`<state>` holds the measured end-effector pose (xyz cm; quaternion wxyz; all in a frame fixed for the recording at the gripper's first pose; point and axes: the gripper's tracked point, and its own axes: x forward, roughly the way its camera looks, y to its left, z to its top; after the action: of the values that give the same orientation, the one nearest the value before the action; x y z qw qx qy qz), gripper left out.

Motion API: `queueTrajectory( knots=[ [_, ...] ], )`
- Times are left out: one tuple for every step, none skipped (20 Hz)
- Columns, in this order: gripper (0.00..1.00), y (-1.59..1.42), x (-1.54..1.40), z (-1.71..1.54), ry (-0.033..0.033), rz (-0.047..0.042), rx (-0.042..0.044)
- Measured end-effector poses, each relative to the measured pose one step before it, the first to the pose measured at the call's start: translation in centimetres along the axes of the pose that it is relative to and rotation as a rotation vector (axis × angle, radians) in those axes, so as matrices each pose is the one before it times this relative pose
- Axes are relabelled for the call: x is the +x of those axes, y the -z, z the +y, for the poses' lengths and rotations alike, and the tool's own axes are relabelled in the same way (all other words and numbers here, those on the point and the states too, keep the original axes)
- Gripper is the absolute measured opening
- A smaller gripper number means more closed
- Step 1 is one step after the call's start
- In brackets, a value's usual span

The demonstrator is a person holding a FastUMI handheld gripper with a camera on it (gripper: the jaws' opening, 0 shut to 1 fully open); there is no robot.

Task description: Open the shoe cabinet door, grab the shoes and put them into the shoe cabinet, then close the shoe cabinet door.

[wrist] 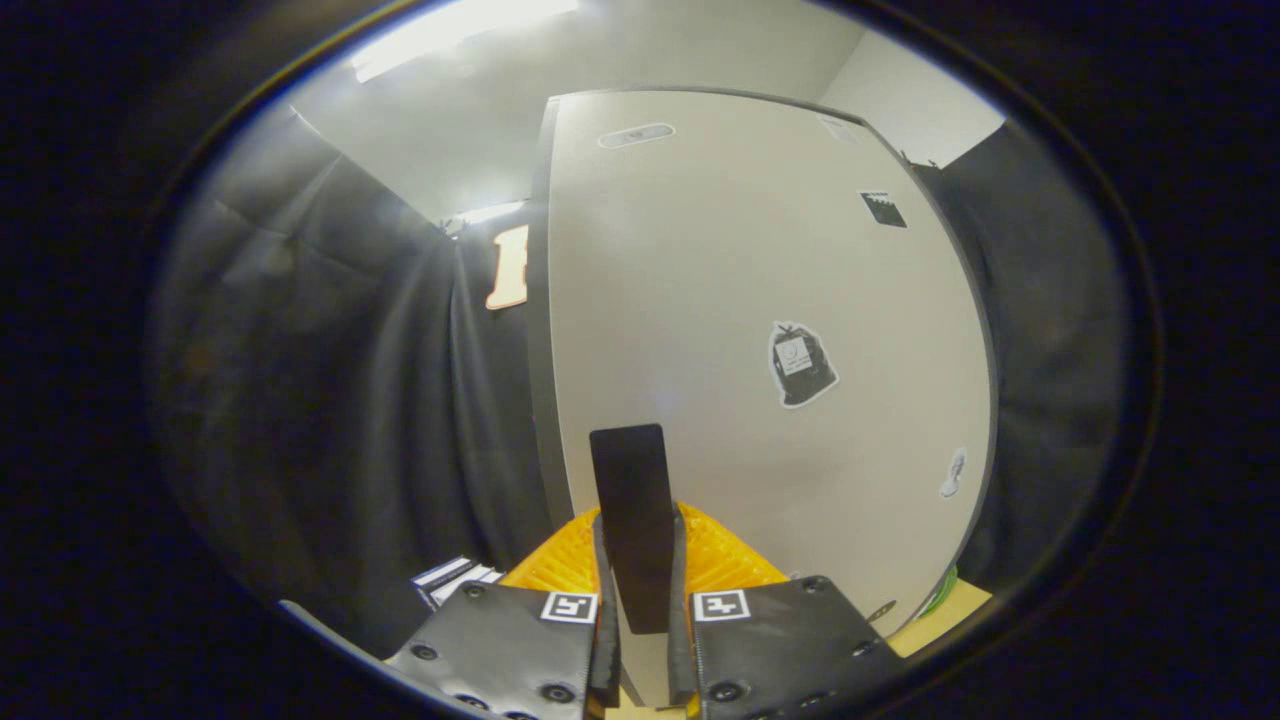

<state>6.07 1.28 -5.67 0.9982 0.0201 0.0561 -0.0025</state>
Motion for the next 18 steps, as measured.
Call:
queueTrajectory(
  knots=[
    [0.2,-0.066,-0.341,-0.057,-0.00333,0.00196,0.00254],
    [0.2,-0.074,-0.4,-0.037,-0.0028,0.00188,-0.00072],
    [0.2,-0.021,-0.482,-0.149,-0.00056,0.00013,-0.00615],
    [0.2,-0.038,-0.556,-0.142,0.001,-0.00057,-0.00695],
    [0.2,0.122,-0.749,-0.078,-0.00145,0.00045,-0.00398],
    [0.2,0.009,-0.7,-0.133,-0.00482,0.00145,0.00143],
    [0.2,-0.079,-0.709,-0.082,-0.00654,0.00024,0.00181],
    [0.2,-0.113,-0.61,-0.231,-0.00683,0.00039,0.00019],
    [0.2,-0.271,-0.933,-0.376,-0.00553,-0.00399,-0.00007],
    [0.2,-0.108,-0.813,-0.35,-0.0058,-0.00157,-0.00441],
    [0.2,-0.106,-0.784,-0.339,-0.00646,0.00066,-0.0025],
    [0.2,0.072,-0.939,-0.221,-0.00723,0.00312,-0.0003],
    [0.2,-0.021,-0.84,-0.3,-0.0084,0.00368,0.00395],
    [0.2,-0.173,-0.763,-0.363,-0.00802,0.00222,0.00635],
    [0.2,-0.087,-0.917,-0.31,-0.00577,0.00079,0.00328],
    [0.2,-0.169,-0.841,-0.333,-0.00444,0.00083,0.00025],
    [0.2,-0.133,-0.895,-0.516,-0.00476,0.00113,0.00143],
    [0.2,0.114,0.129,0.19,-0.00487,0.00097,0.00265]
  ],
)
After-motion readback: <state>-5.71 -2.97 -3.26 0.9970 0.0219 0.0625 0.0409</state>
